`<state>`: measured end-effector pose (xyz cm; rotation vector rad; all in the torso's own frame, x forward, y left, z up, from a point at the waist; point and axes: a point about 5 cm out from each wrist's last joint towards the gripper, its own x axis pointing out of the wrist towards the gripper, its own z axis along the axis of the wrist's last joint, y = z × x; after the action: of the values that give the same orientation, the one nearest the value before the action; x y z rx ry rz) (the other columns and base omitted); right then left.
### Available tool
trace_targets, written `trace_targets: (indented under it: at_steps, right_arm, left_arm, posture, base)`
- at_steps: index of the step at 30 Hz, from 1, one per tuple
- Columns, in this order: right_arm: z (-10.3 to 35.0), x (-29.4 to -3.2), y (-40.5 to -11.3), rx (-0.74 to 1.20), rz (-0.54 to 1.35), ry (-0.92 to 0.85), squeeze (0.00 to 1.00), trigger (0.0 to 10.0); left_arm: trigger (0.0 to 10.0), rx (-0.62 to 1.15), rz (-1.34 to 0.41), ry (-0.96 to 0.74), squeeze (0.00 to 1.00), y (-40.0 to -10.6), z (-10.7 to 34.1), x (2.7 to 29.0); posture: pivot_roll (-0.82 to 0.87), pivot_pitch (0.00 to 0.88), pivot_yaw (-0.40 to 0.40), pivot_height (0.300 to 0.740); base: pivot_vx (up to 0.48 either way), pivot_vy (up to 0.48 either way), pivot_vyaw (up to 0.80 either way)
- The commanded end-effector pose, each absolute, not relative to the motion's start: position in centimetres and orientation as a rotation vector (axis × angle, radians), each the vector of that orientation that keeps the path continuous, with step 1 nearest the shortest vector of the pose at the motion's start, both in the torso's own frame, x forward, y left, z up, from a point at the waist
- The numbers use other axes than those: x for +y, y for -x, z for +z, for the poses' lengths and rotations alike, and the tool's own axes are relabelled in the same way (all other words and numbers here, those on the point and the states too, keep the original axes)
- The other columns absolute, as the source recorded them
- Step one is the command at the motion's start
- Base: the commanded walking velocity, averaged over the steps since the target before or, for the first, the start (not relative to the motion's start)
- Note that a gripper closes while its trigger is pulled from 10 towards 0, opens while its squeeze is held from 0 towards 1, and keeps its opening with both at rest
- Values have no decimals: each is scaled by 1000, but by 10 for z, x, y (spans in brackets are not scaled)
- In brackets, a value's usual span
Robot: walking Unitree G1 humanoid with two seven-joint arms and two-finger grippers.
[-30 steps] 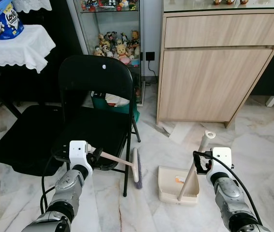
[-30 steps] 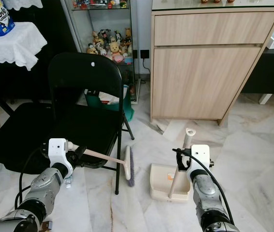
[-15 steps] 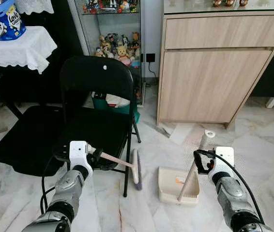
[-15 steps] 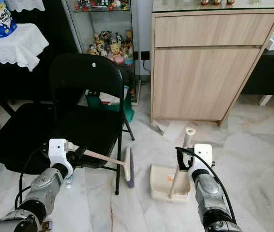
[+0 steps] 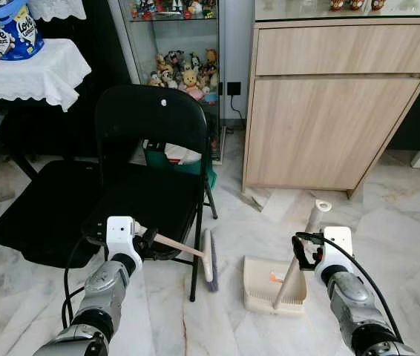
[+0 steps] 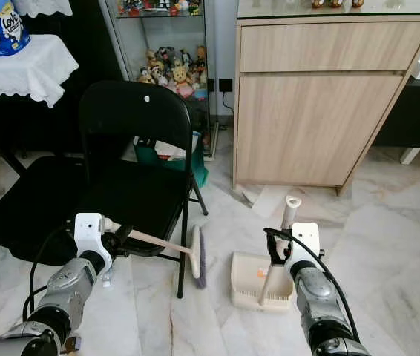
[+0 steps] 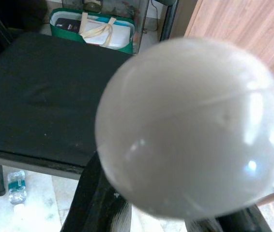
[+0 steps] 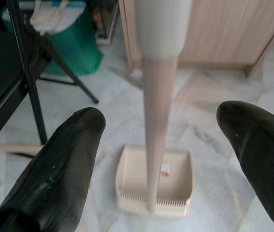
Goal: Sweep floor
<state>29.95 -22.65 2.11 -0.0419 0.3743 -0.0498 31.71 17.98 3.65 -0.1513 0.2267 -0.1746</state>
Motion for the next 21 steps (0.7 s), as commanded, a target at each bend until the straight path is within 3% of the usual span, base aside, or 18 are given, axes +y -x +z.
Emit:
trace_targets:
  at_steps: [1,21]
  right_arm:
    - [30,-227,-305,327,-45,20,0,10000]
    - [64,-224,-321,99,14,20,0,10000]
  left_arm:
    - [10000,252,-161,145,0,-314,32,186]
    - [10000,252,-159,144,0,-315,33,186]
  posture:
    - [-44,74,62,740]
    - [-42,80,64,740]
  base:
    - [0,0,0]
    - [0,0,0]
